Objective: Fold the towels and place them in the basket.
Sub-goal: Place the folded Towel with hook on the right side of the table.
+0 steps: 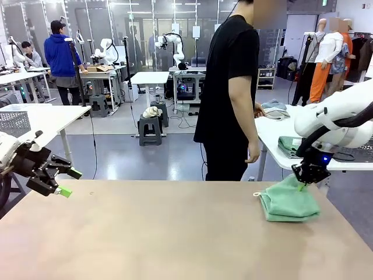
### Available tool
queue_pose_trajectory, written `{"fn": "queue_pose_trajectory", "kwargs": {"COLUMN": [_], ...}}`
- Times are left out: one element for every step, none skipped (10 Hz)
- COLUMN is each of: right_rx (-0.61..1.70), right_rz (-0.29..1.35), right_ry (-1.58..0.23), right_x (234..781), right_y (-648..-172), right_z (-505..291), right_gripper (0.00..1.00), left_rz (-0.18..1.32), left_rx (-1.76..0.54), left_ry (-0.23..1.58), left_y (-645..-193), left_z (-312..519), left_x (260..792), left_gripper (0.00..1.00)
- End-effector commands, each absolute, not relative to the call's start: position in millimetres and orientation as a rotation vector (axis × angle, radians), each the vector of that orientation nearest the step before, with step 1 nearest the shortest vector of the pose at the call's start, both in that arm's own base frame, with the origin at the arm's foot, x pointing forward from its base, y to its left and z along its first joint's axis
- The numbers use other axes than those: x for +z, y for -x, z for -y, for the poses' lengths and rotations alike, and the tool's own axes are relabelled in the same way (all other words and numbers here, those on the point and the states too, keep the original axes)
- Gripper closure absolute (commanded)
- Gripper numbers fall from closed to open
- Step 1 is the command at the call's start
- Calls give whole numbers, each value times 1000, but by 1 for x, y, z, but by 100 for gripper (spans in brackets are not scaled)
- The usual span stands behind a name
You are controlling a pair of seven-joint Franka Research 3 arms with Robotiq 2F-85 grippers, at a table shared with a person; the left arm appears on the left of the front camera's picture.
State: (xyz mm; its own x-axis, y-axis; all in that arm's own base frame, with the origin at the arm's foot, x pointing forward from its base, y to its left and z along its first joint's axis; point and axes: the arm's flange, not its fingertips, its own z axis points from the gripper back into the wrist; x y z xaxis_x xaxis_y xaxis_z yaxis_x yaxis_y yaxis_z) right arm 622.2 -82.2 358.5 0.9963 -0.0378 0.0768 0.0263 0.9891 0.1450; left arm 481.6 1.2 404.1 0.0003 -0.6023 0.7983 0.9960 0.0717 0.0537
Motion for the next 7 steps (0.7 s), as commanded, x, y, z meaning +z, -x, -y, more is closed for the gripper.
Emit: {"fn": "queue_pose_trajectory", "kwargs": {"right_rx": [13, 9, 11, 9, 3, -1, -2], "right_rz": [73, 69, 67, 72, 76, 77, 84], "right_ry": [-131, -125, -119, -115, -113, -108, -98], "right_x": [355, 353, 353, 352, 352, 354, 363], "right_y": [-648, -651, -653, -653, -652, -649, -644], "right_z": [83, 84, 84, 83, 84, 84, 82], "right_gripper": [95, 89, 75, 69, 55, 49, 35], "left_rz": [783, 783, 783, 783, 783, 783, 783], "left_rx": [-1407, -1407, -1407, -1407, -1407, -1407, -1407], "left_ry": [654, 654, 654, 654, 654, 654, 654], "left_y": [-481, -481, -481, -481, -481, -481, -481], "left_z": [-1, -1, -1, -1, -1, -1, -1], "left_x": [405, 405, 405, 405, 405, 405, 405], "left_gripper": [0, 0, 0, 0, 0, 0, 0]}}
